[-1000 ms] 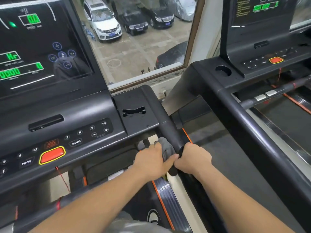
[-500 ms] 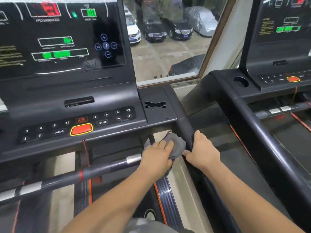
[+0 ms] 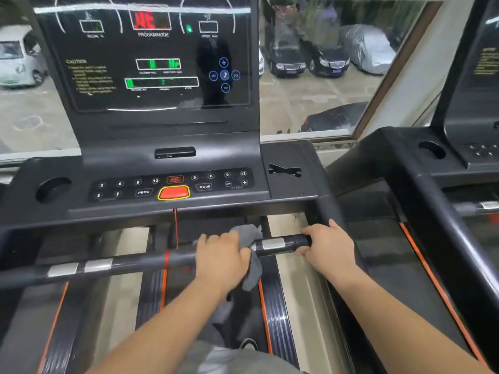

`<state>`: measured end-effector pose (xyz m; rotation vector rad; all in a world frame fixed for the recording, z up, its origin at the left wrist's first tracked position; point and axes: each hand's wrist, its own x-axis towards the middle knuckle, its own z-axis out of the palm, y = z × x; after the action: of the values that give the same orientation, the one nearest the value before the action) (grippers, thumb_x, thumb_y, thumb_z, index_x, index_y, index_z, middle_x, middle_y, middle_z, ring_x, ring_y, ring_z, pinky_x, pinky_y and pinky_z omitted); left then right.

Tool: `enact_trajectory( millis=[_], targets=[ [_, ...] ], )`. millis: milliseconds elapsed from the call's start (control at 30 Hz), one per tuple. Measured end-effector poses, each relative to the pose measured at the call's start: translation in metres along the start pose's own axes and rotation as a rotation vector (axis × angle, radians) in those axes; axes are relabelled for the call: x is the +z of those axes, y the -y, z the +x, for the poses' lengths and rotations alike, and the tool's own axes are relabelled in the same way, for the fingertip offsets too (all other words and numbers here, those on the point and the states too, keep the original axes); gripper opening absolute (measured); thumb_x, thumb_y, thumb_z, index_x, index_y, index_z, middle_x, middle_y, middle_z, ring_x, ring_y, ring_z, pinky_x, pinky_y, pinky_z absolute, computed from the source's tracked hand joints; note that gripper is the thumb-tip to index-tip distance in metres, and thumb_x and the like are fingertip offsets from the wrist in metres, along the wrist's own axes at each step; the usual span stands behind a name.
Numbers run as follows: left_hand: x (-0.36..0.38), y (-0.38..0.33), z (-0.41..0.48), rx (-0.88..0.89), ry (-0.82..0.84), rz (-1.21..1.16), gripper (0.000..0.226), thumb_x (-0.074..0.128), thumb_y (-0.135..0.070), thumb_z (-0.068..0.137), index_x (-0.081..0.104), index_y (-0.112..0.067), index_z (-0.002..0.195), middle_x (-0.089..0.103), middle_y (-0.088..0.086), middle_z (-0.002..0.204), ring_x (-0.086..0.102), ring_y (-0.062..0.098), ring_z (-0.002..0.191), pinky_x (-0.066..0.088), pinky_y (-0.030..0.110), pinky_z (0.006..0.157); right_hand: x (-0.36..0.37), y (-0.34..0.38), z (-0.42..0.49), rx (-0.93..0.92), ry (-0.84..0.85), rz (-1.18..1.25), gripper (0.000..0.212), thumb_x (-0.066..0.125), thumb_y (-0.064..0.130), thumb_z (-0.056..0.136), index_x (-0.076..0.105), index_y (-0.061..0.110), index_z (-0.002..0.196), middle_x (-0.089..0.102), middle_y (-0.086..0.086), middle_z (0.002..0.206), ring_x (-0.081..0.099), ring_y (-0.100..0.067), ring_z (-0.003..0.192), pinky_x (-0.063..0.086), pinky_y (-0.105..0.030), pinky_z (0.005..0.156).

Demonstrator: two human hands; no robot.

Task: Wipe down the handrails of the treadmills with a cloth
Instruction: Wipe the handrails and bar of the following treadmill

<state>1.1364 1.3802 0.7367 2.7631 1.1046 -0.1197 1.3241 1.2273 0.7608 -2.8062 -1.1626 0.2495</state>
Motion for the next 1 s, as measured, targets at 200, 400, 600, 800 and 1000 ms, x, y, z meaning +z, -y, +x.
enact_trajectory(
  millis=[200, 400, 600, 800, 1000],
  targets=[
    [0.027, 0.006, -0.021, 0.514, -0.087, 0.035, 0.07, 0.071, -0.041, 0.078, 0.054, -0.026, 0.145, 0.05, 0.002, 0.156, 0.05, 0.024, 0.14, 0.038, 0.048, 0.119, -0.001, 0.002, -0.003, 0.064, 0.031, 0.044, 0.021, 0.071, 0.039, 0.085, 0.073, 0.029, 0.104, 0.071, 0.008, 0.103, 0.054, -0.024, 0.125, 0.037, -0.03, 0.108],
    [0.007, 0.05, -0.011, -0.016, -0.099, -0.184, 0.027, 0.043, -0.04, 0.085, 0.059, -0.023, 0.098, 0.071, 0.002, 0.095, 0.065, 0.028, 0.096, 0.038, 0.041, 0.114, -0.006, 0.003, -0.008, 0.09, 0.097, 0.103, 0.035, 0.064, 0.025, 0.094, 0.067, 0.034, 0.127, 0.068, 0.016, 0.124, 0.029, -0.021, 0.152, 0.04, -0.036, 0.113],
    [0.015, -0.029, -0.02, 0.179, -0.139, -0.31, 0.047, 0.047, -0.033, 0.086, 0.068, -0.018, 0.125, 0.069, 0.002, 0.127, 0.059, 0.026, 0.12, 0.039, 0.042, 0.117, -0.018, -0.006, -0.003, 0.034, 0.175, 0.114, 0.038, 0.048, 0.014, 0.097, 0.067, 0.028, 0.128, 0.068, 0.01, 0.128, 0.039, -0.018, 0.145, 0.025, -0.026, 0.119],
    [-0.037, -0.035, -0.001, -0.267, 0.116, -1.265, 0.023, 0.057, -0.037, 0.087, 0.076, -0.024, 0.093, 0.079, -0.003, 0.096, 0.071, 0.022, 0.1, 0.055, 0.044, 0.092, -0.026, -0.022, 0.018, 0.116, 0.054, 0.484, 0.032, 0.054, 0.019, 0.098, 0.074, 0.028, 0.121, 0.073, 0.011, 0.122, 0.064, -0.015, 0.118, 0.048, -0.03, 0.102],
    [-0.076, -0.065, 0.031, -0.277, 0.151, -1.426, 0.021, 0.055, -0.026, 0.1, 0.075, -0.025, 0.104, 0.079, -0.004, 0.1, 0.074, 0.015, 0.092, 0.056, 0.032, 0.078, -0.076, -0.018, 0.046, 0.179, -0.033, 0.699, 0.048, 0.036, 0.048, 0.108, 0.066, 0.016, 0.128, 0.065, 0.007, 0.125, 0.058, -0.017, 0.117, 0.042, -0.036, 0.103]
  ],
)
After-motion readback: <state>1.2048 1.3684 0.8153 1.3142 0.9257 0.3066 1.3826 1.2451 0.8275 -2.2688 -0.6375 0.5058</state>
